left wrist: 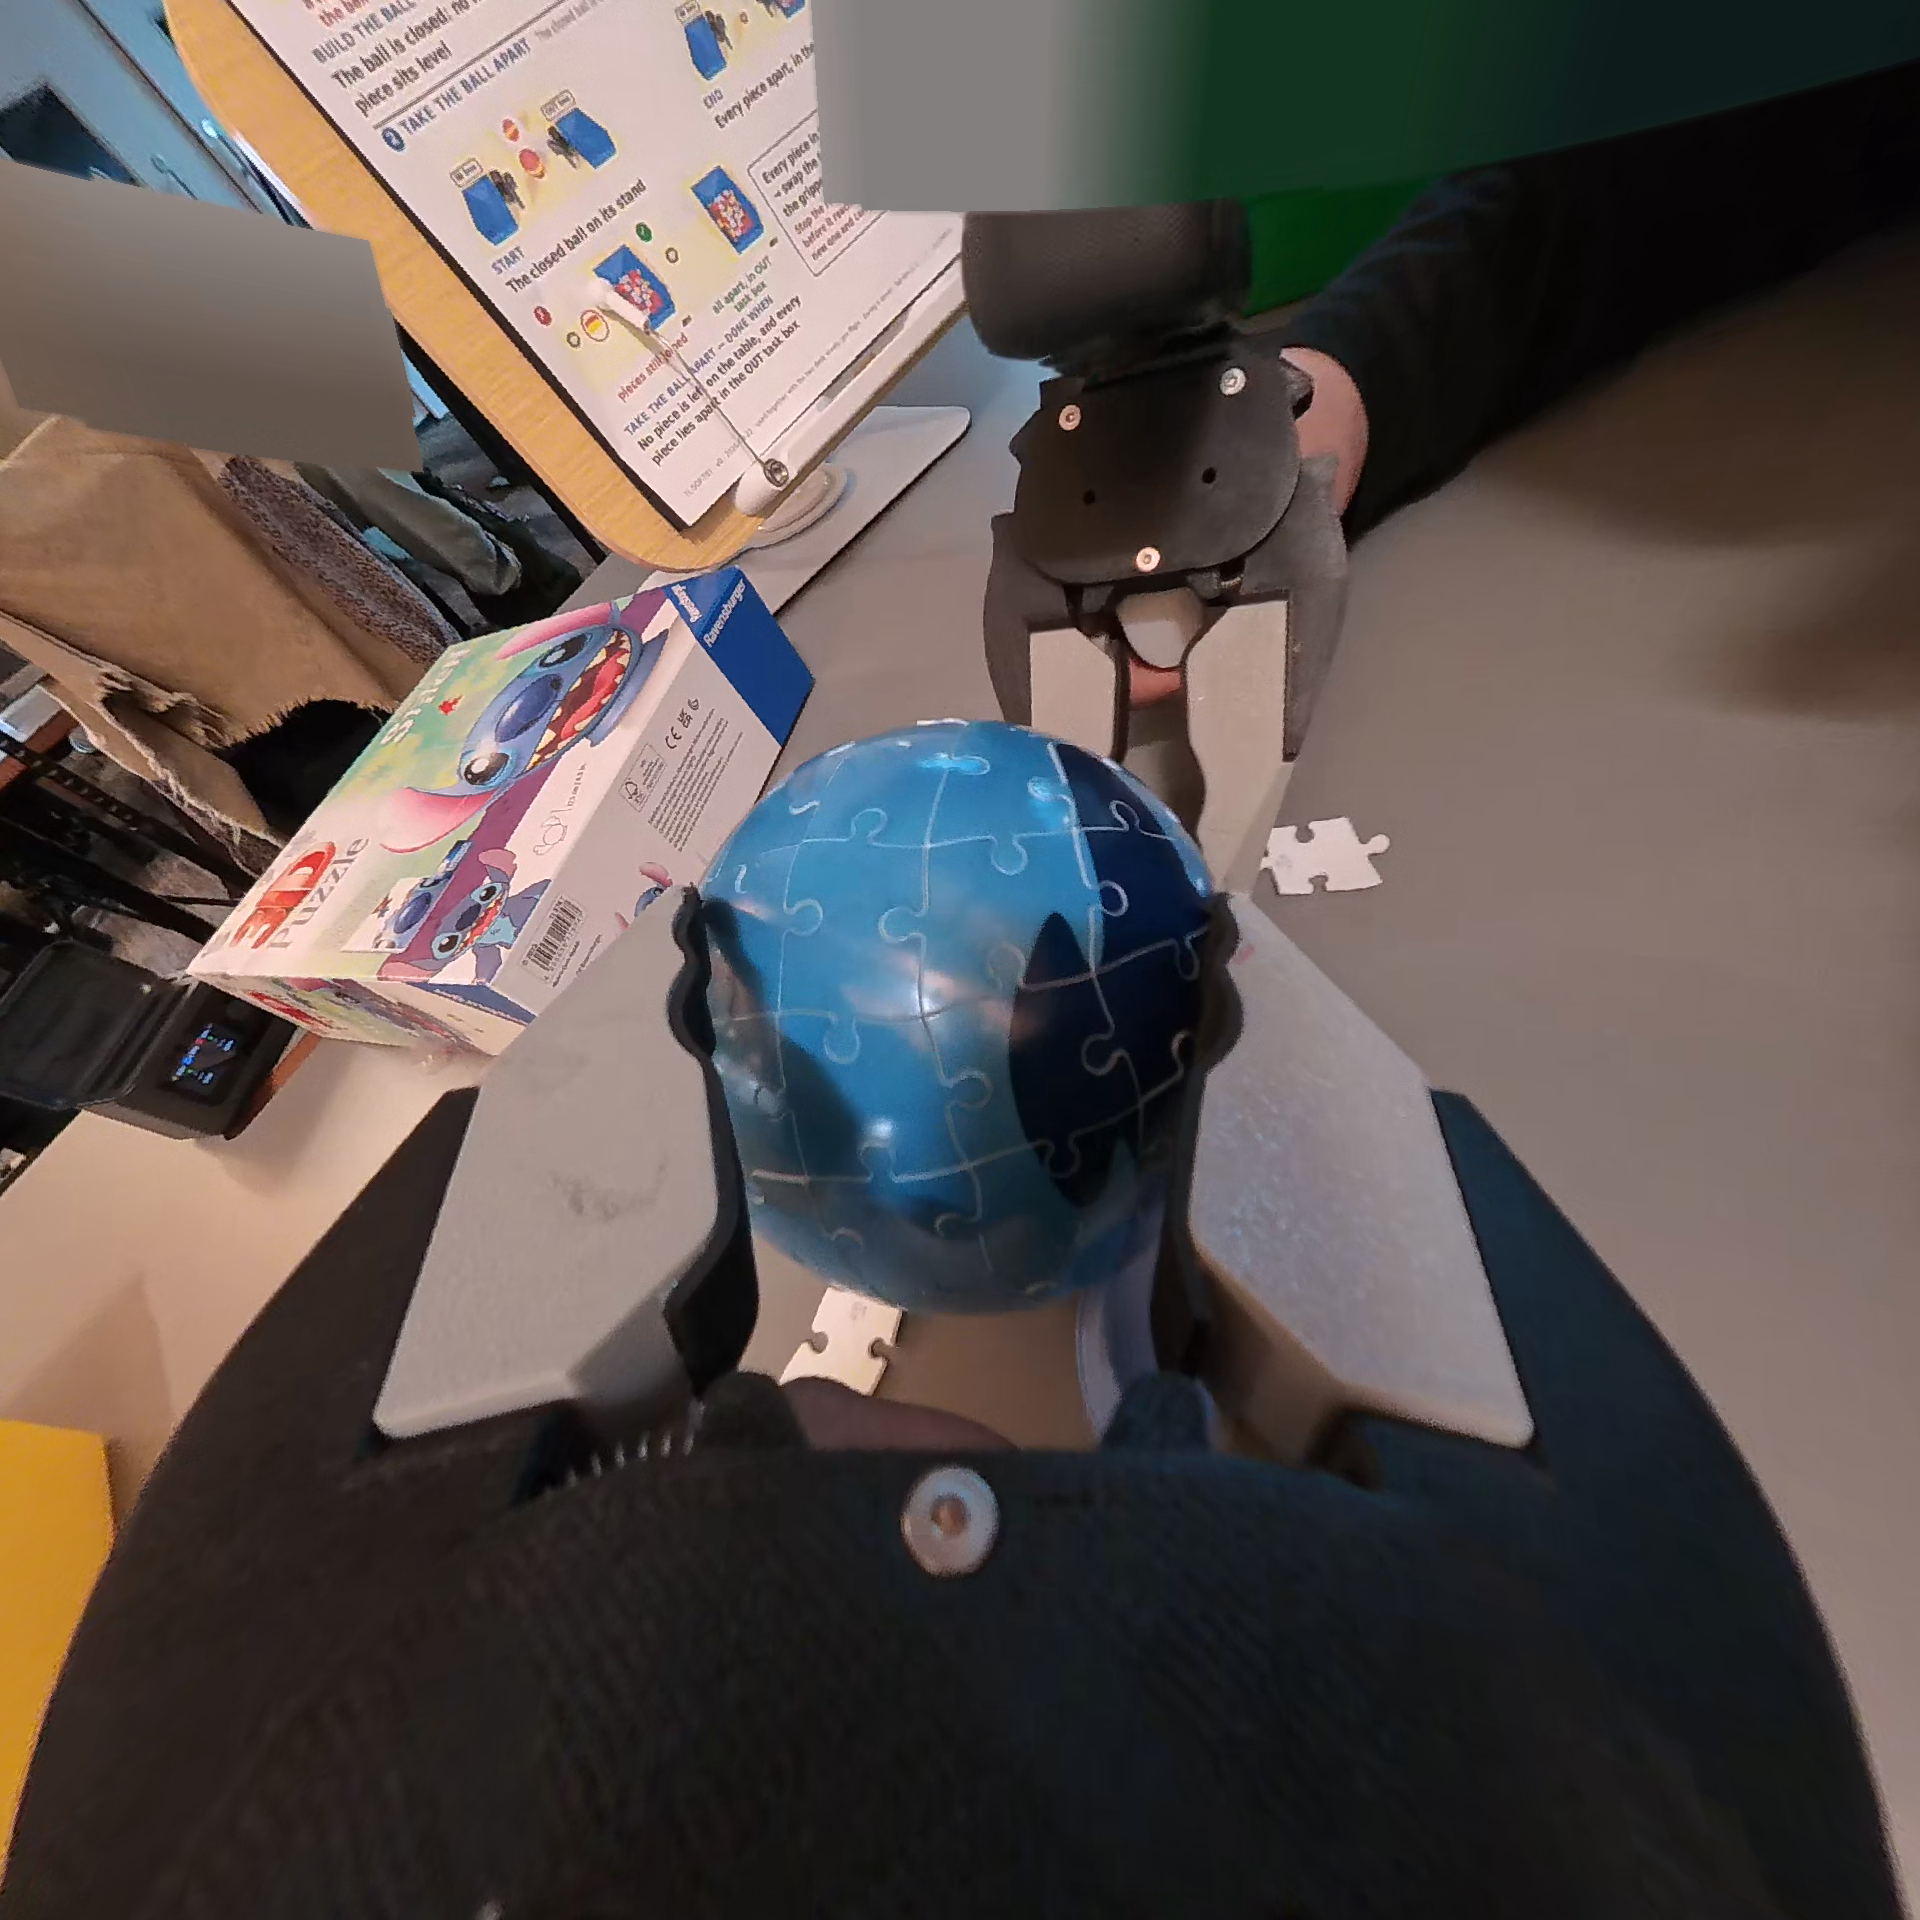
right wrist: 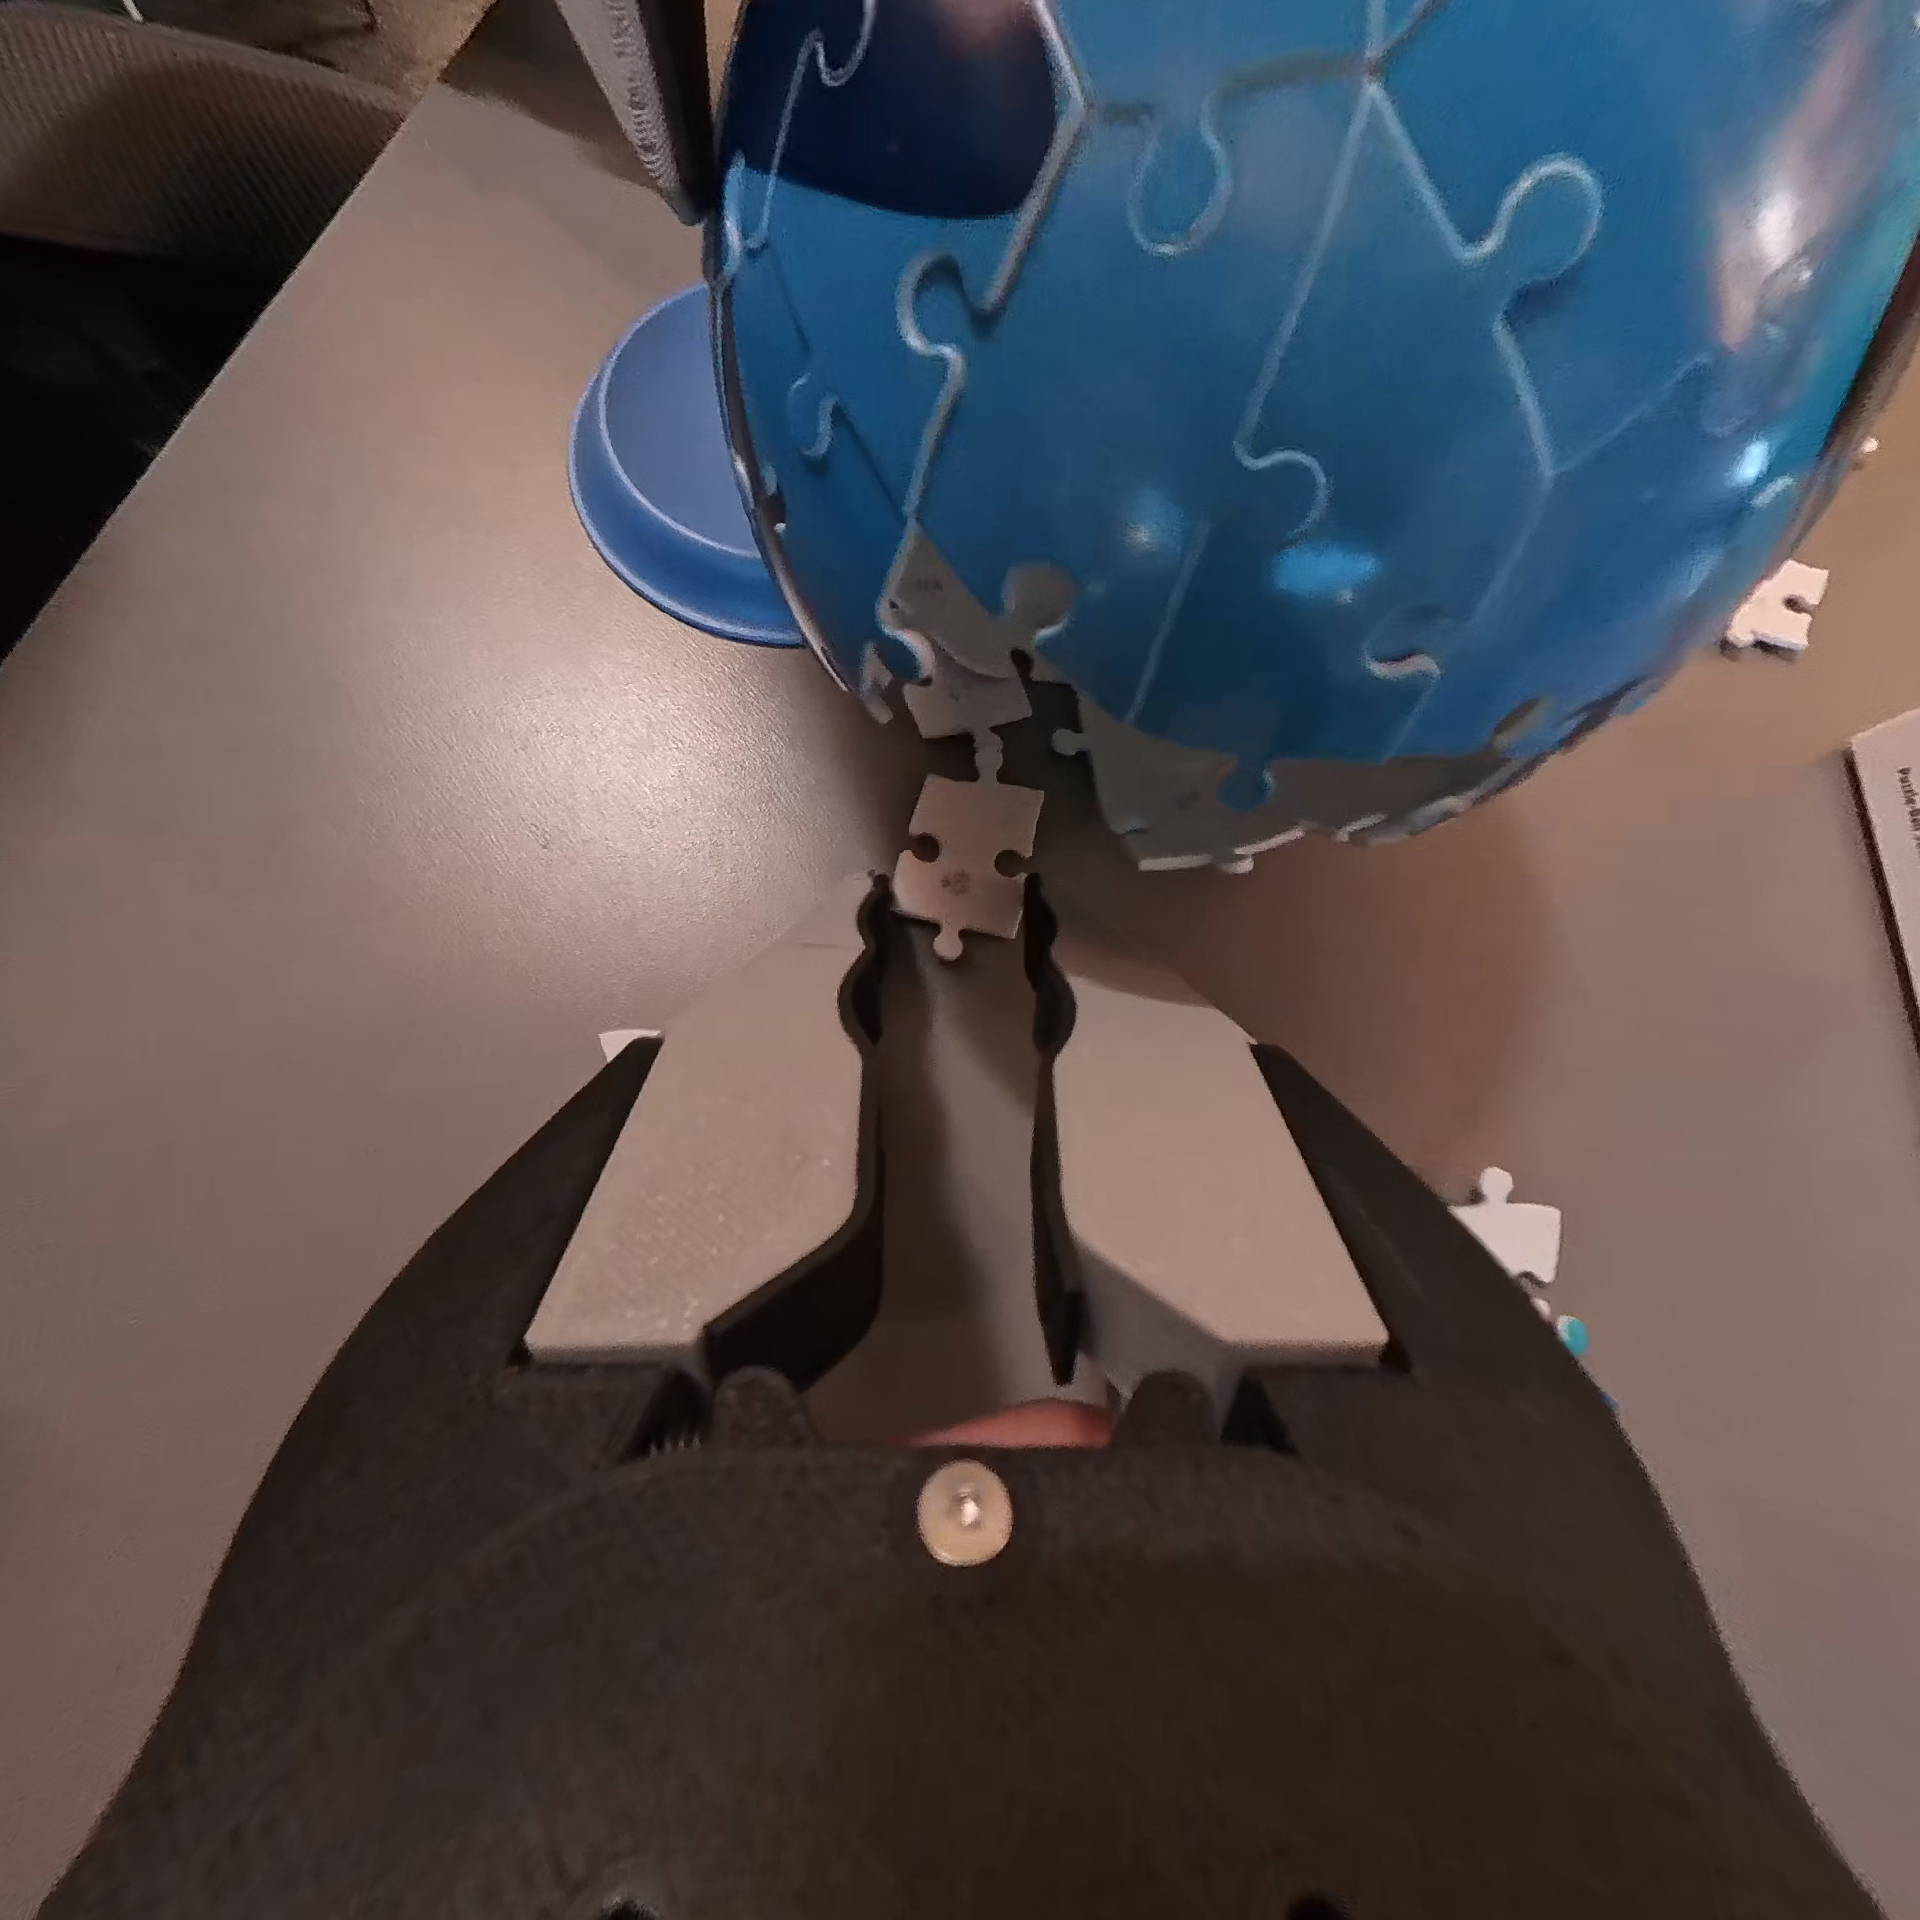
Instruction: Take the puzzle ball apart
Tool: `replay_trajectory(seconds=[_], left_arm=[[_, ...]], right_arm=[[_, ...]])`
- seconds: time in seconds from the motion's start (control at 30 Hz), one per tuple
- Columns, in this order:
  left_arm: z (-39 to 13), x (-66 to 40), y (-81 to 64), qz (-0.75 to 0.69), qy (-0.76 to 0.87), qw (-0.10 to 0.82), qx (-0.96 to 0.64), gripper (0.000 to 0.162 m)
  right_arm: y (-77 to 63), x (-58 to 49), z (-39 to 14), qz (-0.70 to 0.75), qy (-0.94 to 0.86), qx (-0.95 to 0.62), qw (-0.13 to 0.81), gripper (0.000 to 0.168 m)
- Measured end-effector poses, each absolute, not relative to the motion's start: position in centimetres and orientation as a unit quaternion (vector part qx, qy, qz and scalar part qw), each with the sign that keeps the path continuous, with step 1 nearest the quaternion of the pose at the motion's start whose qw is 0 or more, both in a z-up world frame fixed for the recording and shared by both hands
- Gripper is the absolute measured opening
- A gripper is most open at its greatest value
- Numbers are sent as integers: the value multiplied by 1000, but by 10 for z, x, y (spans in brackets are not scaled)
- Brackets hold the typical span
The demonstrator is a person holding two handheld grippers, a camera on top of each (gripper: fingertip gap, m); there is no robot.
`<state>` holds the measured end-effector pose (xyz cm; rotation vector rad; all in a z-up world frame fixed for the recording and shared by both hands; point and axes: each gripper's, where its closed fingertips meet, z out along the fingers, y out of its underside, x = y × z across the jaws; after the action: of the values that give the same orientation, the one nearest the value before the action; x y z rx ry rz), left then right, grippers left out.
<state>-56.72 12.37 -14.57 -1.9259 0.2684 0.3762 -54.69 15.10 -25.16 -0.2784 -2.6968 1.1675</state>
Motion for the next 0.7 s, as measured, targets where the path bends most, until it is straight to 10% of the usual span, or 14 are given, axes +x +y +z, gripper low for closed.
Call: replay_trajectory(seconds=[0.7], left_arm=[[-148,-556,141,175,179,535,-807,93]], right_arm=[[161,-545,-250,391,-908,-60,142,16]])
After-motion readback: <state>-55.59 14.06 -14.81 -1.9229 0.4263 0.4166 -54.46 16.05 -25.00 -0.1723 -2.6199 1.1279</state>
